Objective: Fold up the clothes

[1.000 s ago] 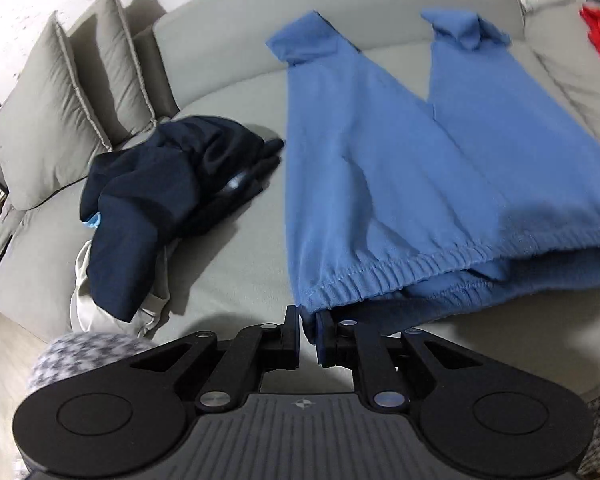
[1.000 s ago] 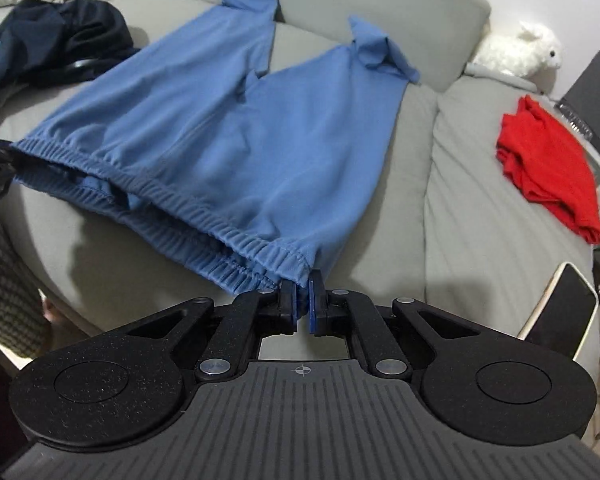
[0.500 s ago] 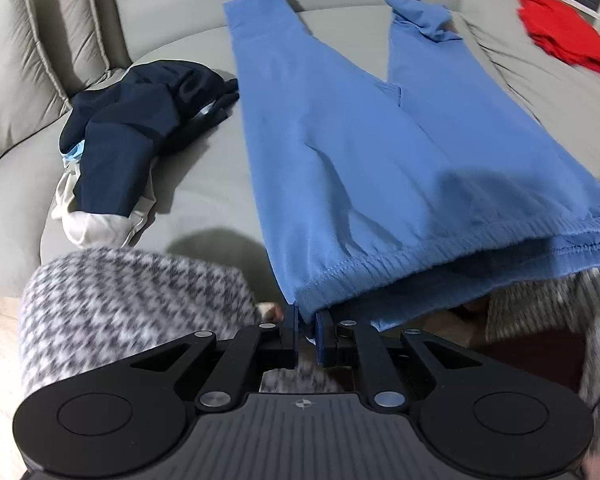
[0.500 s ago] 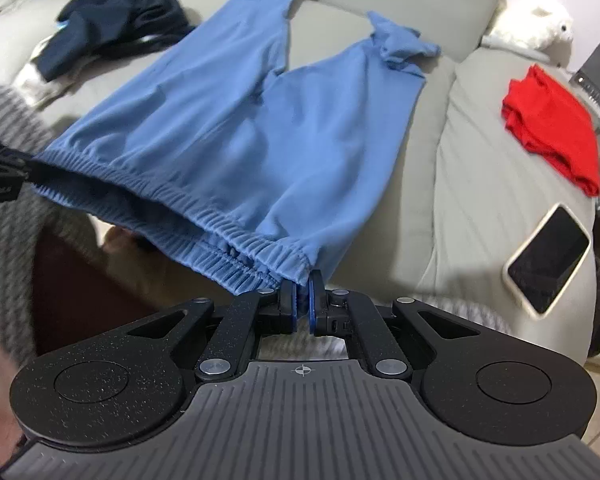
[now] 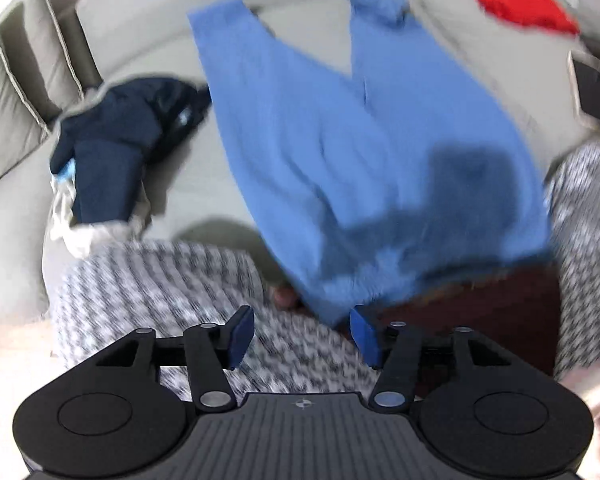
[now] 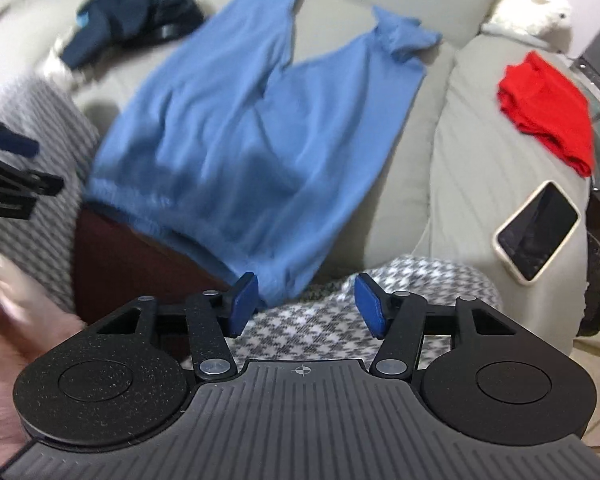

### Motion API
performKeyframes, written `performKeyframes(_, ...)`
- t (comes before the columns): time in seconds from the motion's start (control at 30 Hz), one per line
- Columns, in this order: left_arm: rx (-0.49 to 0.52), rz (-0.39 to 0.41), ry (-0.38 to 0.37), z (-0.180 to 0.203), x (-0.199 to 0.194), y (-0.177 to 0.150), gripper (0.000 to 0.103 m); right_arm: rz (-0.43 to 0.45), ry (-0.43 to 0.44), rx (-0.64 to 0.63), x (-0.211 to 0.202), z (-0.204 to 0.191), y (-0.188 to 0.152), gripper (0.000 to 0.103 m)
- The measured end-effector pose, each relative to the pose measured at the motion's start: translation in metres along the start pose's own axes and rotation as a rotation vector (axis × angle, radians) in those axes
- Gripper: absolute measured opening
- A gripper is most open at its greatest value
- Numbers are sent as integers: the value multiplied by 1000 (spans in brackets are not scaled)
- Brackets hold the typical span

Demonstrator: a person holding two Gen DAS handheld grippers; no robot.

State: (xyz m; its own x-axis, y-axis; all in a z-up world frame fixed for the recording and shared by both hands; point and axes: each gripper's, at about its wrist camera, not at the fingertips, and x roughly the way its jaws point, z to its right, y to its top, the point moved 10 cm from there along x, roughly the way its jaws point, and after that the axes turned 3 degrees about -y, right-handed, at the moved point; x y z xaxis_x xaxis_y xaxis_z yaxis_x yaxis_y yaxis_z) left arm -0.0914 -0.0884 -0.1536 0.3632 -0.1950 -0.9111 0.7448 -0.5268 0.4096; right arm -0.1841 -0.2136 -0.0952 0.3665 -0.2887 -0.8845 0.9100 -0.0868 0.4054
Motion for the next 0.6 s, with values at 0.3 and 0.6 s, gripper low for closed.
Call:
performKeyframes(0.3, 1, 244, 27, 8, 18, 100, 41, 234, 34, 95, 21, 18, 88, 8)
performKeyframes(0.6, 33, 241, 0, 53, 102, 157, 34, 133, -13, 177, 137, 30, 134, 12)
